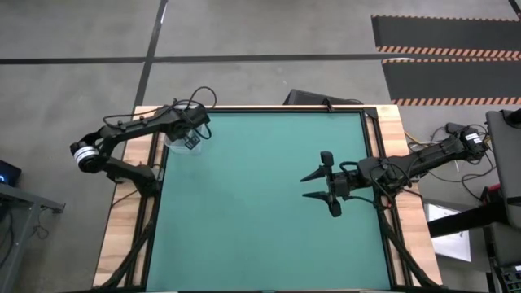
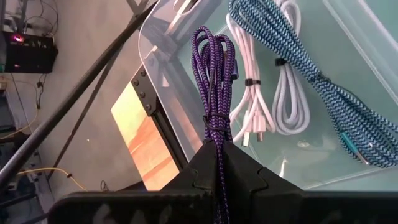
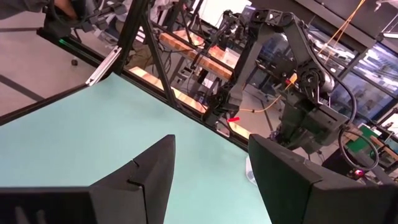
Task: Pick and place USB-C Cables
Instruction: Put the violet charger cable into the transparent bin, then return to Home Position
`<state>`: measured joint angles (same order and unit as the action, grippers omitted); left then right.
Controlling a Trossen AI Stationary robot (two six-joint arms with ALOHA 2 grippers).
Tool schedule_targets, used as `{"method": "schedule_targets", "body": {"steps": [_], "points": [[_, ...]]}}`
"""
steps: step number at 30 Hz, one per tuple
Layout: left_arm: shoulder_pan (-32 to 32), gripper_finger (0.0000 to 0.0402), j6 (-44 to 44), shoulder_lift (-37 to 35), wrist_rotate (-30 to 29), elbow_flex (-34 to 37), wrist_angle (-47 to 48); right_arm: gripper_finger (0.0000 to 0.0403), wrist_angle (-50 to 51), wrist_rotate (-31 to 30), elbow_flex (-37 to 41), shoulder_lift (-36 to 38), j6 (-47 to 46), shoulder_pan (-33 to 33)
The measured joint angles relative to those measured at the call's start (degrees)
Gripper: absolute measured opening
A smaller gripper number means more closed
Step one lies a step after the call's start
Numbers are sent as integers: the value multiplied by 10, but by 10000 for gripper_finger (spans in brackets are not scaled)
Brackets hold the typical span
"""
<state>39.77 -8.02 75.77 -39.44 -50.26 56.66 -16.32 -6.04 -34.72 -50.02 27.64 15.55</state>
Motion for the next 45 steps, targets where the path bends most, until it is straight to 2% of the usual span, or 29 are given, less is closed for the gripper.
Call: {"method": "schedule_targets", "body": {"steps": [22, 34, 45], "points": [[0, 1, 12, 0, 2, 1, -22, 196, 7, 0, 0, 0, -1, 0], [0, 63, 9, 0, 2, 1, -22, 196, 8, 0, 0, 0, -1, 0], [0, 71, 8, 0, 2, 1, -22, 196, 8, 0, 0, 0, -2, 0]]}}
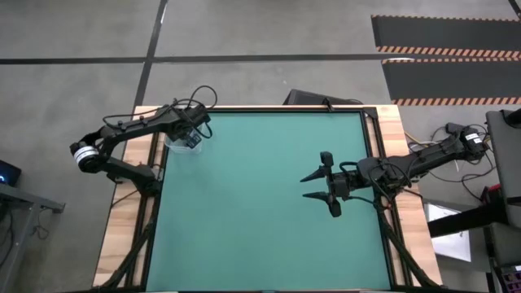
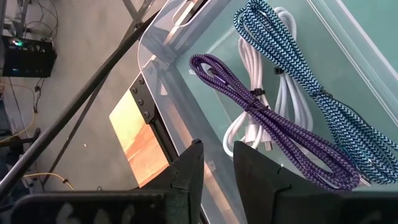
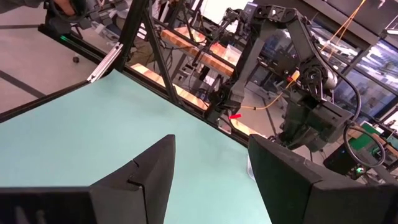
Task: Pick and place USB-C Cables
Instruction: Return to Home Position
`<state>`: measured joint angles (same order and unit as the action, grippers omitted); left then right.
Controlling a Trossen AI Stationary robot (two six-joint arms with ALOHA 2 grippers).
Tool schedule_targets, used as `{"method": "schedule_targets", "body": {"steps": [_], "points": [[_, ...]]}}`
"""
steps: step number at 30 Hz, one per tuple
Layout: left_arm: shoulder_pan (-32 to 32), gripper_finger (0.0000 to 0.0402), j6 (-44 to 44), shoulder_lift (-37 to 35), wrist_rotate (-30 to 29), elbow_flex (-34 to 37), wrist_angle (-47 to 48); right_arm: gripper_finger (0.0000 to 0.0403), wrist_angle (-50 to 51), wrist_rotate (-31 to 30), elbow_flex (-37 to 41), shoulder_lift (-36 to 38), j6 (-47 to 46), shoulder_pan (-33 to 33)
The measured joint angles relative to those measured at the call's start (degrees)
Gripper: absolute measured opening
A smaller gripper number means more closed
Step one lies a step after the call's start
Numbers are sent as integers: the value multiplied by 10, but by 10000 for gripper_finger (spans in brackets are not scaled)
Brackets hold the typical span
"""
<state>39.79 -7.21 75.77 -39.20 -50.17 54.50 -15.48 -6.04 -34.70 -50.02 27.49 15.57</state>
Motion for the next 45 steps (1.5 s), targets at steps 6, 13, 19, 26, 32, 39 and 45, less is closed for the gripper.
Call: {"method": "schedule_targets", "body": {"steps": [6, 13, 19, 26, 32, 39, 45], "points": [[0, 71, -1, 0, 7, 0, 0, 196, 3, 0, 0, 0, 1, 0], [-28, 70, 6, -24, 111, 5, -16, 196, 3, 1, 19, 12, 19, -6], [-124, 70, 43, -84, 151, 27, -87, 196, 1, 1, 47, 62, 10, -20], [-252, 68, 77, -158, 236, 63, -170, 196, 2, 1, 78, 120, -6, -32], [-363, 19, 75, -202, 295, 110, -253, 196, 2, 1, 90, 142, -8, -32], [-467, 1, 61, -241, 299, 183, -361, 196, 2, 1, 98, 147, -6, -32], [-482, 0, 45, -308, 299, 234, -385, 196, 2, 1, 110, 163, -5, -32]]}}
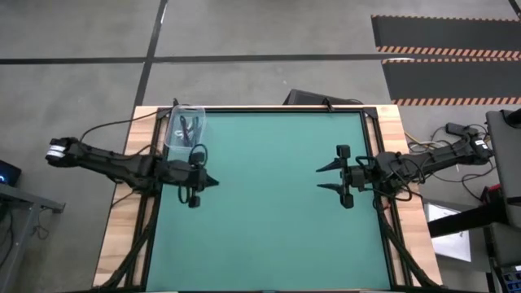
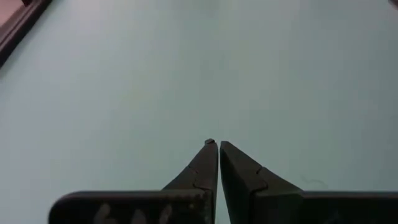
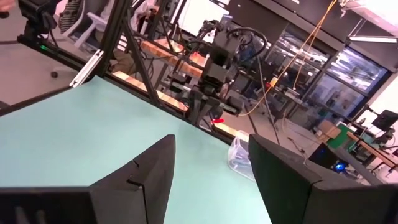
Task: Pick and place USB-C Cables
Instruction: Return to Home Position
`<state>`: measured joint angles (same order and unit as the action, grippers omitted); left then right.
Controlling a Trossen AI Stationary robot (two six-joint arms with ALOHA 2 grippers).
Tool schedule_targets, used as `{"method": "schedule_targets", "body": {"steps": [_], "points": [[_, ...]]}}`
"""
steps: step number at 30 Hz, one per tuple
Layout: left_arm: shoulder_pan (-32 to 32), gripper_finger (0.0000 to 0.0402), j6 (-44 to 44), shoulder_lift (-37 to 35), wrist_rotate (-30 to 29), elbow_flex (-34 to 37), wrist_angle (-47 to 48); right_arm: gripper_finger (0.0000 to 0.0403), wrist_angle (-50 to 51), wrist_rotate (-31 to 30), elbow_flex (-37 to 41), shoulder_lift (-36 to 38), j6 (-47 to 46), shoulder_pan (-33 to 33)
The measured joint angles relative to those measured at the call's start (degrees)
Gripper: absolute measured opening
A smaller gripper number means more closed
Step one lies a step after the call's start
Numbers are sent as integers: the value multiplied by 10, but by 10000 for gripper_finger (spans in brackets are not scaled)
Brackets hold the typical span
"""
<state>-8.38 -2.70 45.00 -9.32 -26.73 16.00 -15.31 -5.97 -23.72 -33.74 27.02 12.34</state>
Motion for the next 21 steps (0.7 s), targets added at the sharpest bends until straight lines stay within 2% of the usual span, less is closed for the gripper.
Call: {"method": "schedule_targets", "body": {"steps": [12, 21], "points": [[0, 0, 0, -178, 0, 84, -19, 196, 0, -1, 41, 73, 0, 0], [0, 0, 3, -268, 0, 137, -22, 196, 2, -47, 93, 177, 6, 0]]}}
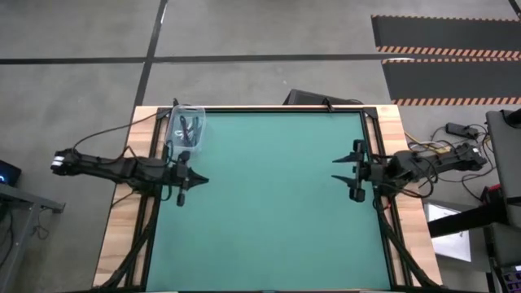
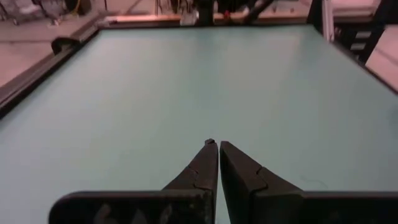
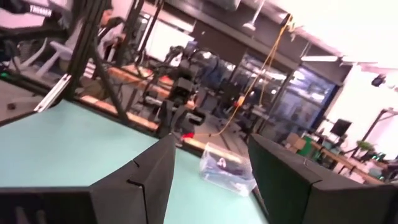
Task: Pick and place USB-C Cables
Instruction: Return to Home Position
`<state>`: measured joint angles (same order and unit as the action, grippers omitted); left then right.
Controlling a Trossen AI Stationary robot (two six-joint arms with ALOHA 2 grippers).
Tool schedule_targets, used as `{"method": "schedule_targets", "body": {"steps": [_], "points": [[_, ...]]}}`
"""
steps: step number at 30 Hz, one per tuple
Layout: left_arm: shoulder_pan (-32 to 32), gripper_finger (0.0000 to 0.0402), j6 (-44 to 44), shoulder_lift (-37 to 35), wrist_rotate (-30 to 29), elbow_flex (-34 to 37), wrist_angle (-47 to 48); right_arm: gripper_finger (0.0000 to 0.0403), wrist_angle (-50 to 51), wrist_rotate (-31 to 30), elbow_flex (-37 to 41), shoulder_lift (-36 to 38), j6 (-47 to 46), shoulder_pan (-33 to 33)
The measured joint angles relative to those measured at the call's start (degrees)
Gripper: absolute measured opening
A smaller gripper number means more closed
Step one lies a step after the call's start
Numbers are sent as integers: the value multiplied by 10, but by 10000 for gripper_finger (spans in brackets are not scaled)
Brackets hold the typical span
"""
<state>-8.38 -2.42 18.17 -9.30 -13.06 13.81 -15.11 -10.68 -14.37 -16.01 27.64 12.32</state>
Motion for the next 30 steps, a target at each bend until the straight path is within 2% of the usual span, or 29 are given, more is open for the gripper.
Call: {"method": "schedule_targets", "body": {"steps": [9, 16, 22, 30], "points": [[0, 0, 0, -71, 0, 43, 1, 167, -4, -26, 35, 90, 20, -16], [0, 0, 19, -112, 0, 78, -18, 143, 59, -36, 42, 158, 18, -38], [0, 0, 60, -126, 4, 93, -66, 128, 75, -39, 50, 155, 20, -41], [0, 0, 59, -124, -2, 101, -93, 113, 62, -39, 94, 159, 0, -41]]}}
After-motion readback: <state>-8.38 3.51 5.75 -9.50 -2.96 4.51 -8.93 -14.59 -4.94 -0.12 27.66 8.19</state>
